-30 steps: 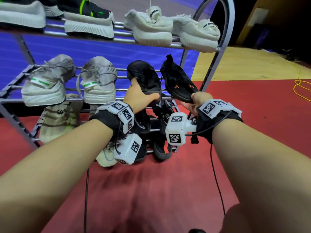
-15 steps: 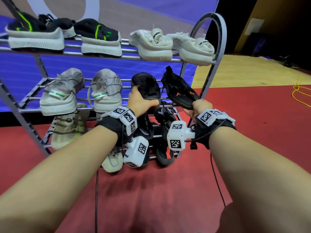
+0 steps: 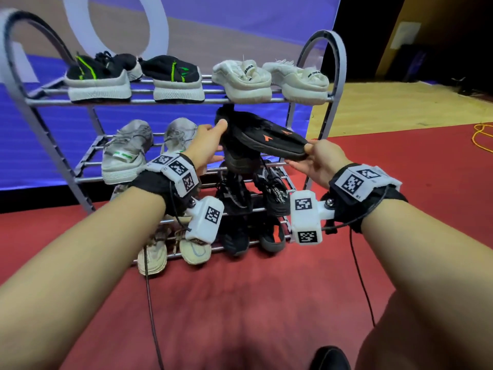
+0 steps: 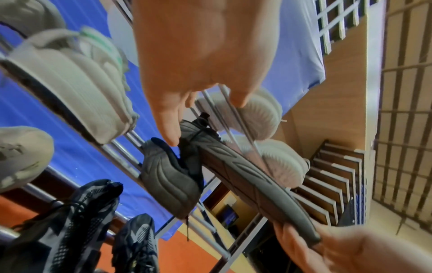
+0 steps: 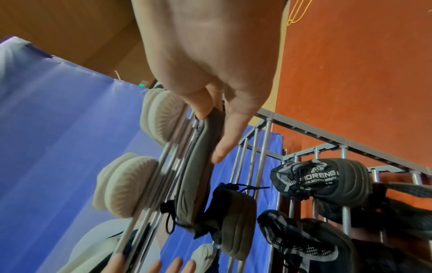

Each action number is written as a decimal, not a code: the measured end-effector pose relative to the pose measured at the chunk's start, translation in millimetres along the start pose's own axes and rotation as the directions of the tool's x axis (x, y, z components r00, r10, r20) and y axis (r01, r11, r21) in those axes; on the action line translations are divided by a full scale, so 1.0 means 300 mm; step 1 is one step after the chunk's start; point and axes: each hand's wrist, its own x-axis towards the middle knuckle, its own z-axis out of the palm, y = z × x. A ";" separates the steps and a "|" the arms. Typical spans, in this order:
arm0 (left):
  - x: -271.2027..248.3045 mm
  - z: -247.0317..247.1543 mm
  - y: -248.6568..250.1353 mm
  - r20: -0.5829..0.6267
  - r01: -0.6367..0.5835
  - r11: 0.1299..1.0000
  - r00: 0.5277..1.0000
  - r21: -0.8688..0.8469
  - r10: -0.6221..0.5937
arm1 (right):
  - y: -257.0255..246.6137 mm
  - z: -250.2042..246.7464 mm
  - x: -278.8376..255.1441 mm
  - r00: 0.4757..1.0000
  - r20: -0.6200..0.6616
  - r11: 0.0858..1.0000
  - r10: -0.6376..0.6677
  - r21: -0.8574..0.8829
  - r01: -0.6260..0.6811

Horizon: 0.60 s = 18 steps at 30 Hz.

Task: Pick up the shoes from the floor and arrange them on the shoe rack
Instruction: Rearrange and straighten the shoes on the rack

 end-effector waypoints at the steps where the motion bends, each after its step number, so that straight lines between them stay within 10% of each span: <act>1: -0.017 -0.020 0.011 -0.016 -0.003 0.999 1.000 -0.035 0.002 | -0.007 -0.010 -0.017 0.999 0.038 1.000 -0.008 0.019 0.007; 5: -0.053 -0.101 -0.011 -0.102 -0.245 0.932 0.955 0.267 0.280 | -0.032 -0.042 -0.089 0.980 0.200 0.991 0.006 -0.130 0.020; 9: -0.102 -0.173 -0.011 0.130 -0.382 0.403 0.839 0.832 0.528 | -0.043 -0.065 -0.104 0.961 0.275 0.964 -0.040 -0.242 0.110; 13: -0.135 -0.213 0.033 0.279 -0.396 0.197 0.853 0.897 0.441 | -0.048 -0.071 -0.108 0.940 0.342 0.953 -0.005 -0.283 0.108; 18: -0.177 -0.232 0.059 0.473 -0.501 0.229 0.865 0.834 0.171 | -0.042 -0.055 -0.104 0.915 0.397 0.937 0.073 -0.342 0.074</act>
